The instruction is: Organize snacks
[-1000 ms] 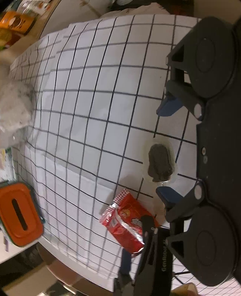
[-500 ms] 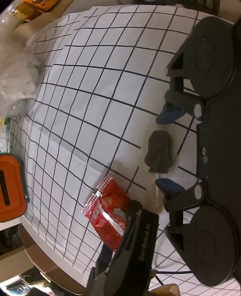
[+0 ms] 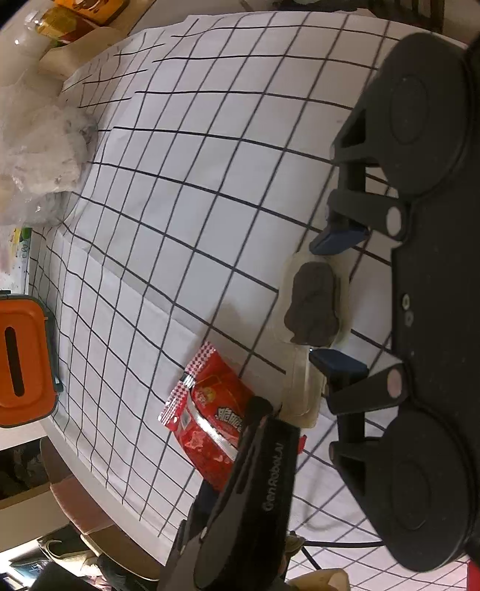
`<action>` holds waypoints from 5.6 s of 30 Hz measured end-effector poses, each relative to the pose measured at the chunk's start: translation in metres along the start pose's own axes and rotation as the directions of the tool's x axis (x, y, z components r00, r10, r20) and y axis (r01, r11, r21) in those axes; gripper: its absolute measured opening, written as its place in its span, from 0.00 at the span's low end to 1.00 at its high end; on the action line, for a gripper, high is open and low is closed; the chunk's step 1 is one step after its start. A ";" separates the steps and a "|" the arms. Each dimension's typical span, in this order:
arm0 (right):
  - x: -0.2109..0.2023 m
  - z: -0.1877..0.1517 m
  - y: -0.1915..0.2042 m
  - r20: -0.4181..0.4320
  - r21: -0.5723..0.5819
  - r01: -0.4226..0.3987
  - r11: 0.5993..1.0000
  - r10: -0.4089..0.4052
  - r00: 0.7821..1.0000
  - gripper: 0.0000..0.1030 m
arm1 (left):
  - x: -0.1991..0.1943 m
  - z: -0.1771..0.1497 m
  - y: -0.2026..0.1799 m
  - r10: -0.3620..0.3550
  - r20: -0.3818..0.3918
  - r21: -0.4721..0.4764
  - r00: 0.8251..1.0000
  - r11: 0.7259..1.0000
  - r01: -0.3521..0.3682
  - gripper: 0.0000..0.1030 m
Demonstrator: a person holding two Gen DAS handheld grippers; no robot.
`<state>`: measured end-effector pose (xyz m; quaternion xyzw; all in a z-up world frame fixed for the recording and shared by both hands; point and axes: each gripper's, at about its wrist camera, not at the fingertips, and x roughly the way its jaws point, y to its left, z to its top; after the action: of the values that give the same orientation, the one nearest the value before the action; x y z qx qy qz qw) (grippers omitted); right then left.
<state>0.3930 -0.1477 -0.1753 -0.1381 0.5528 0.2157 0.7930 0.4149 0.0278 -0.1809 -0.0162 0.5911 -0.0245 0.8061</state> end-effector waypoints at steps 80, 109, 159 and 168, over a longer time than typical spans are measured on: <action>-0.248 -0.293 0.127 0.085 0.162 -0.012 0.987 -0.002 0.996 0.53 | -0.238 -0.298 -0.083 -0.128 0.044 0.260 0.991 0.959 0.113 0.65; -0.219 -0.318 0.146 0.037 0.180 -0.011 0.984 0.004 0.999 0.50 | -0.195 -0.322 -0.105 -0.069 -0.106 0.329 0.992 0.939 0.100 0.65; -0.337 -0.353 0.139 0.414 0.286 -0.130 0.949 -0.001 0.910 1.00 | -0.319 -0.379 -0.099 -0.024 0.301 0.172 0.953 0.985 -0.029 0.82; -0.339 -0.357 0.141 0.416 0.260 -0.157 0.953 0.036 0.908 1.00 | -0.328 -0.394 -0.102 0.007 0.319 0.088 0.948 0.995 -0.037 0.82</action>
<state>-0.0690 -0.2532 0.0198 0.0546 0.4073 0.1963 0.8903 -0.0612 -0.0538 0.0183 0.0241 0.4518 -0.0400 0.8909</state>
